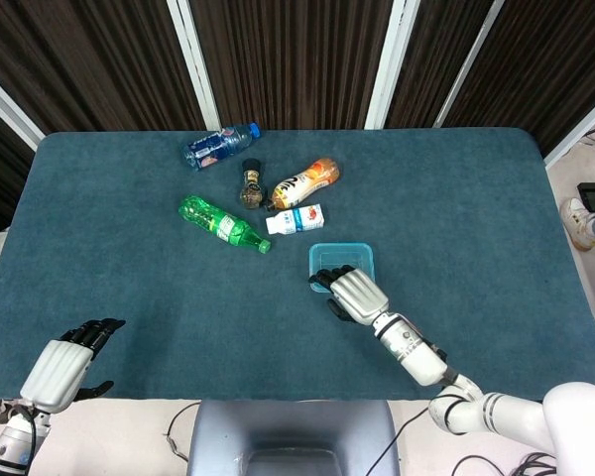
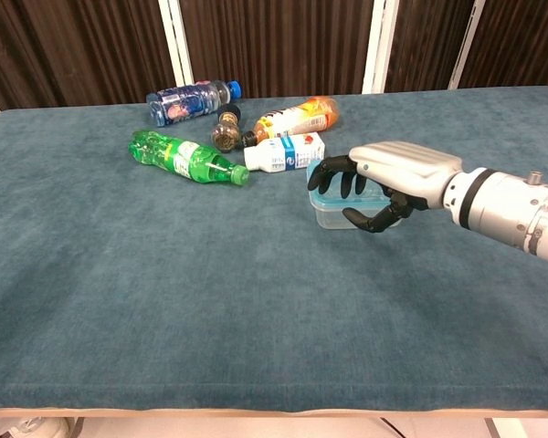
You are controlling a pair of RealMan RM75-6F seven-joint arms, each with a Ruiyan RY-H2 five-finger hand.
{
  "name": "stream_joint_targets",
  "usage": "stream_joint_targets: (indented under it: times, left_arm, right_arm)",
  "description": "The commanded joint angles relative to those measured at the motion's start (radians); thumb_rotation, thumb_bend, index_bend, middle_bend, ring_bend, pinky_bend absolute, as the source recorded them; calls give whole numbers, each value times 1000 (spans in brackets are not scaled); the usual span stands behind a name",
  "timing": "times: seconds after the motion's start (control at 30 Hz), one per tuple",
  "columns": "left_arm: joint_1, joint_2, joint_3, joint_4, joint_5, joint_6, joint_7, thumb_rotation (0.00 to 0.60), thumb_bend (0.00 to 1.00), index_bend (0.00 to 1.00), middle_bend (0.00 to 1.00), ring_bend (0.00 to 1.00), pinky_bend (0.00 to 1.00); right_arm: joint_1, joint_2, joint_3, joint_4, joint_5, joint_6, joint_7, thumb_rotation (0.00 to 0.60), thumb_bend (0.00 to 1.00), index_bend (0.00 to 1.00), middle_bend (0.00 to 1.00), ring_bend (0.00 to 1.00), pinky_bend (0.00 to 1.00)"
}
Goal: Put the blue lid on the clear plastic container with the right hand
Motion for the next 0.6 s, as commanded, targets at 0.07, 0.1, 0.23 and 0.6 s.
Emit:
stream_joint_targets:
  times: [0.07, 0.1, 0.23, 0.6]
  left_arm:
    - [0, 0, 0, 0, 1, 1, 0, 600, 330, 179, 193, 215, 425]
    - [0, 0, 0, 0, 1, 1, -1, 600, 330, 179, 193, 216, 425]
    - [0, 0, 0, 0, 2, 1, 0, 600, 330, 179, 194, 215, 424]
    - [0, 1, 1, -2, 1, 0, 0, 600, 330, 179, 195, 216, 425]
  right_arm:
    - [-2, -1, -2, 7, -6, 3, 15, 600, 652, 374, 389, 380, 460]
    - [-3, -2, -3, 10, -7, 3, 19, 600, 652, 374, 389, 380, 460]
    - [-5, -4, -5, 22, -9, 0, 30, 600, 652, 374, 389, 380, 460]
    - [-7, -12, -8, 45, -17, -5, 64, 600, 652, 373, 389, 380, 460]
